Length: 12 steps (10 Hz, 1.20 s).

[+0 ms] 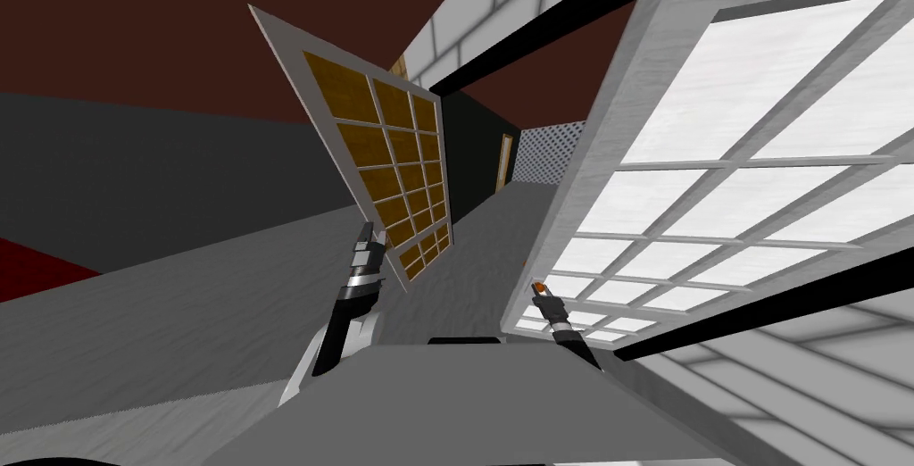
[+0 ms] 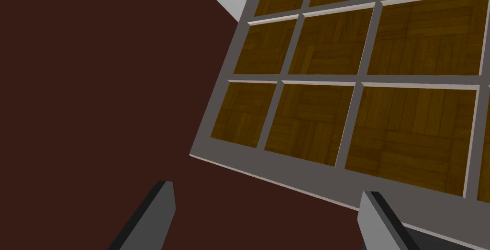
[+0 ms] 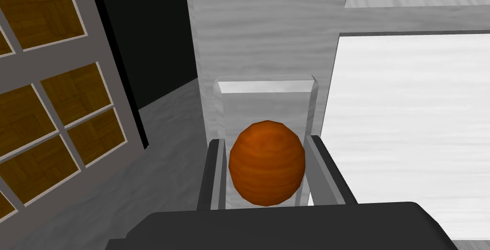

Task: Pull the door open

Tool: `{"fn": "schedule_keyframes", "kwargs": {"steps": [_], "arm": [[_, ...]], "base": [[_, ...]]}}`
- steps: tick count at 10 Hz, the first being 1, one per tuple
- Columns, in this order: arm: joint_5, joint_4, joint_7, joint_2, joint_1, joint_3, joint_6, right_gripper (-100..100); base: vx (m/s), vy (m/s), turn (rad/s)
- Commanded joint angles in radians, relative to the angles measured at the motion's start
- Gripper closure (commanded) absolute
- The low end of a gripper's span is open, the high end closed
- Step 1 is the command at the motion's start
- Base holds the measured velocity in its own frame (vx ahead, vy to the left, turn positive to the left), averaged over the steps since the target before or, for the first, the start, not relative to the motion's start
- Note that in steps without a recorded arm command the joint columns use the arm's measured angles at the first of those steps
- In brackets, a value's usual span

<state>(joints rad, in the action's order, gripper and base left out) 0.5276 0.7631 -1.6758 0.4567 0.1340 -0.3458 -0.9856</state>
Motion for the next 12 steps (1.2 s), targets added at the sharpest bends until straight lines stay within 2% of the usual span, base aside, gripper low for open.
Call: {"fn": "schedule_keyframes", "kwargs": {"steps": [1, 2, 3, 4, 9, 11, 12], "arm": [[-0.009, 0.011, -0.022, 0.019, 0.021, -0.020, -0.018, 100], [-0.004, 0.013, -0.009, 0.013, 0.015, -0.009, -0.006, 100], [-0.013, 0.008, -0.029, 0.028, 0.033, -0.030, -0.033, 100], [-0.015, 0.006, -0.034, 0.031, 0.037, -0.035, -0.041, 100], [-0.038, -0.009, -0.086, 0.074, 0.072, -0.087, -0.122, 100], [-0.045, -0.013, -0.102, 0.087, 0.083, -0.102, -0.147, 100], [-0.043, -0.015, -0.097, 0.083, 0.076, -0.097, -0.138, 100]], "base": [[-0.259, -0.004, 0.093], [-0.122, -0.005, 0.004], [-0.166, -0.037, 0.142], [-0.207, -0.074, 0.116], [-0.195, -0.056, 0.125], [-0.199, -0.046, 0.085], [-0.091, -0.022, 0.012]]}}
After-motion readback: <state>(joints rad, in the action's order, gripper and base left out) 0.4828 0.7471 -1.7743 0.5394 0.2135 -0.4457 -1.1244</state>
